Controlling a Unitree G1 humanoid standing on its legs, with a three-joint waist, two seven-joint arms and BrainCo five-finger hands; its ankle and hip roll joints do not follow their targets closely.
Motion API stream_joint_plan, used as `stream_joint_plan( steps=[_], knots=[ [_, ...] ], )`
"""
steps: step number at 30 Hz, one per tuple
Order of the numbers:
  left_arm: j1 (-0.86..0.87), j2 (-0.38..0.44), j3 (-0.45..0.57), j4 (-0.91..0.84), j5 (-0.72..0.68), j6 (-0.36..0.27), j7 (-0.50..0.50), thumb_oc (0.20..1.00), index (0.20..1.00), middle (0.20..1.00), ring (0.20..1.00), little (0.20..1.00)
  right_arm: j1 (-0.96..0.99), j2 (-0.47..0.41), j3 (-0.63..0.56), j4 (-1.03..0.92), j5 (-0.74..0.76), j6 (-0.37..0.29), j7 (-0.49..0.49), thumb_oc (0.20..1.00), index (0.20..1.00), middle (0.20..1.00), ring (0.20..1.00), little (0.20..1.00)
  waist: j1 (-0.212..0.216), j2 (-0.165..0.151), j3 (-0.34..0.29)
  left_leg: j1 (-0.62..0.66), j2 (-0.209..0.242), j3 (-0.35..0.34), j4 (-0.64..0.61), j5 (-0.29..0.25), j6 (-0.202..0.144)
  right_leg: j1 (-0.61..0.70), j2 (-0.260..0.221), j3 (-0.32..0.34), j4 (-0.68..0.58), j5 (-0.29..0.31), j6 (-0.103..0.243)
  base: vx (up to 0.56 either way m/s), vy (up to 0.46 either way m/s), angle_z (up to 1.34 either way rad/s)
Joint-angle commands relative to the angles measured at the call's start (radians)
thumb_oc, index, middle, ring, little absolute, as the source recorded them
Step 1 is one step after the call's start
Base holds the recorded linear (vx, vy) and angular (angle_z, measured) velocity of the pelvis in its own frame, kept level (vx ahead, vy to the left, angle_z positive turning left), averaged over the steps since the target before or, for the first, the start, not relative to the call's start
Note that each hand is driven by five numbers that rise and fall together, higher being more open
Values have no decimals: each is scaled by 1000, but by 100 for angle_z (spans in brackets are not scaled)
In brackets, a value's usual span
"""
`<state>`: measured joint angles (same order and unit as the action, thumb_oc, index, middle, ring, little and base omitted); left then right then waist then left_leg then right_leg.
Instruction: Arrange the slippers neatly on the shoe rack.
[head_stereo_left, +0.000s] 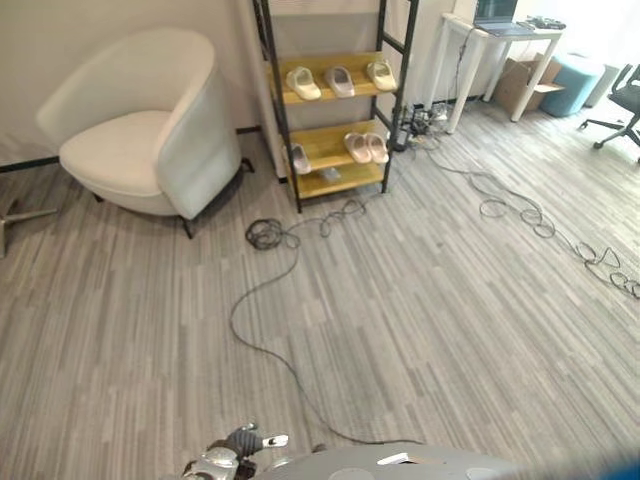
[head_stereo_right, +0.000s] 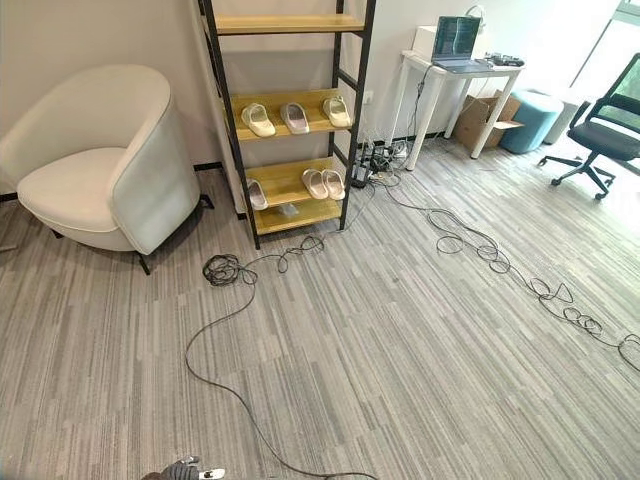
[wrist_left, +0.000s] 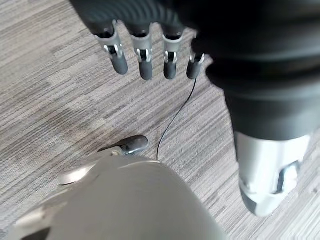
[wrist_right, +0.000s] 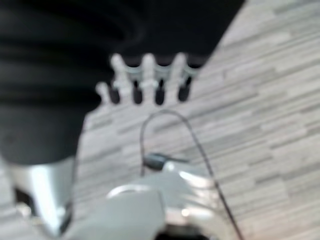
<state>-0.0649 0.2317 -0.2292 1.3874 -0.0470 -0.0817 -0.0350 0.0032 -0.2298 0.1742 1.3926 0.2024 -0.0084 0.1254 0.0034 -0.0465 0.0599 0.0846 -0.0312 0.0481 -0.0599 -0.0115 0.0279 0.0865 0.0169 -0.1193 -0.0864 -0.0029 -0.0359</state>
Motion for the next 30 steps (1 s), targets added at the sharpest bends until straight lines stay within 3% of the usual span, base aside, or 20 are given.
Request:
stream_joint_plan(
  steps=[1,3,4,5,7,8,9,11,12,13,15,18,19,20,22,25,27,28,29,30],
  knots=[
    [-82,-7,-12,3,22,-16,10,1000,1000,1000,1000,1000,-50,-26,32,31,5,-10,8,1000,1000,1000,1000,1000,5,29,31,-20,132,-36,175,-57,-104,-10,-1,30,147,-124,41,1,-159,-8],
    [-87,-3,-23,-6,30,-16,14,1000,1000,1000,1000,1000,-55,-27,33,39,1,-8,7,1000,1000,1000,1000,1000,11,21,55,-96,153,-32,328,-10,-115,-4,6,40,169,-130,25,-15,-264,-15],
    [-92,2,-28,-26,23,-21,22,1000,1000,1000,1000,1000,-52,-35,29,42,4,-7,7,1000,1000,1000,1000,1000,18,11,81,-191,167,-38,485,74,-109,4,6,45,180,-132,5,-17,-278,-17],
    [-92,7,-26,-42,16,-26,33,1000,1000,1000,1000,1000,-51,-42,27,39,6,-8,7,1000,1000,1000,1000,1000,13,8,90,-233,180,-23,550,118,-101,4,7,41,187,-136,-5,6,-250,-13],
    [-93,10,-26,-52,5,-30,38,1000,1000,1000,1000,1000,-54,-56,20,43,8,-5,3,1000,1000,1000,1000,1000,18,9,94,-290,168,-4,603,124,-85,3,5,48,197,-146,-15,44,-100,-19],
    [-94,9,-25,-55,1,-34,41,1000,1000,1000,1000,1000,-52,-62,14,49,10,-4,0,1000,1000,1000,1000,1000,26,8,97,-320,136,0,609,99,-78,7,-1,56,194,-147,-13,209,-32,-30],
    [-82,-1,-17,-59,-10,-32,35,1000,1000,1000,1000,1000,-46,-72,1,67,7,-2,2,1000,1000,1000,1000,1000,54,23,92,-361,40,14,489,50,-60,43,9,83,163,-149,6,280,-11,-27],
    [-76,-5,-23,-64,-12,-34,35,1000,1000,1000,1000,1000,-45,-73,2,68,5,-4,2,1000,1000,1000,1000,1000,69,31,93,-371,8,23,410,55,-50,70,16,95,152,-158,14,258,7,-56],
    [-72,-14,-30,-69,-12,-38,37,1000,1000,1000,1000,1000,-54,-71,11,64,-2,-10,-2,1000,1000,1000,1000,1000,95,62,82,-391,-25,23,253,125,-50,109,53,130,130,-170,18,273,-10,-74],
    [-74,-16,-30,-67,-15,-40,37,1000,1000,1000,1000,1000,-57,-67,15,64,-2,-13,-3,1000,1000,1000,1000,1000,108,66,80,-396,-48,26,194,154,-54,130,65,152,122,-178,17,353,-20,-57],
    [-75,-23,-32,-50,-23,-37,36,1000,1000,1000,1000,1000,-70,-64,19,66,-7,-12,-7,1000,1000,1000,1000,1000,135,70,76,-450,-66,38,127,182,-54,181,88,224,102,-191,10,342,-2,-68],
    [-69,-23,-25,-38,-23,-34,32,1000,1000,1000,1000,1000,-70,-60,20,68,-14,-11,-6,1000,1000,1000,1000,1000,142,69,68,-441,-64,42,110,193,-47,197,91,242,98,-196,10,244,37,-59],
    [-61,-19,-19,-18,-10,-24,34,1000,1000,1000,1000,1000,-64,-47,19,62,-23,-10,-7,1000,1000,1000,1000,1000,134,58,49,-421,-63,55,93,212,-19,202,88,237,103,-207,14,305,64,-77],
    [-59,-16,-17,-18,-4,-23,35,1000,1000,1000,1000,1000,-57,-45,21,59,-26,-10,-11,1000,1000,1000,1000,1000,129,51,40,-425,-62,63,106,217,-13,198,83,235,111,-212,14,503,108,-52],
    [-56,-14,-13,-16,3,-22,32,1000,1000,1000,1000,1000,-51,-32,24,52,-30,-7,-12,1000,1000,1000,1000,1000,129,17,14,-436,-70,73,140,185,3,191,63,240,122,-214,35,470,127,-13],
    [-61,-7,-9,-37,-6,-25,30,1000,1000,1000,1000,1000,-63,-17,42,38,-42,-6,-6,1000,1000,1000,1000,1000,147,-33,-6,-429,-103,85,180,100,34,164,18,240,217,-116,107,349,119,-24],
    [-62,-8,-9,-37,-6,-25,30,1000,1000,1000,1000,1000,-63,-18,42,38,-42,-6,-6,1000,1000,1000,1000,1000,150,-30,-9,-432,-98,86,180,101,33,159,22,243,217,-112,107,147,75,-32],
    [-80,-1,-10,-63,-25,-29,36,1000,1000,1000,1000,1000,-92,-20,45,12,-48,-11,-4,1000,1000,1000,1000,1000,144,-33,16,-391,-110,63,209,34,60,55,7,202,479,81,244,307,156,-25],
    [-87,0,-9,-65,-27,-27,40,1000,1000,1000,1000,1000,-96,-19,40,3,-43,-12,-4,1000,1000,1000,1000,1000,135,-24,26,-371,-108,47,219,15,68,28,4,181,563,149,275,420,207,-7],
    [-92,1,-10,-66,-26,-25,45,1000,1000,1000,1000,1000,-98,-19,36,-7,-40,-13,-4,1000,1000,1000,1000,1000,124,-2,33,-339,-95,27,219,1,75,-14,9,159,647,178,278,380,160,19]
  ],
)
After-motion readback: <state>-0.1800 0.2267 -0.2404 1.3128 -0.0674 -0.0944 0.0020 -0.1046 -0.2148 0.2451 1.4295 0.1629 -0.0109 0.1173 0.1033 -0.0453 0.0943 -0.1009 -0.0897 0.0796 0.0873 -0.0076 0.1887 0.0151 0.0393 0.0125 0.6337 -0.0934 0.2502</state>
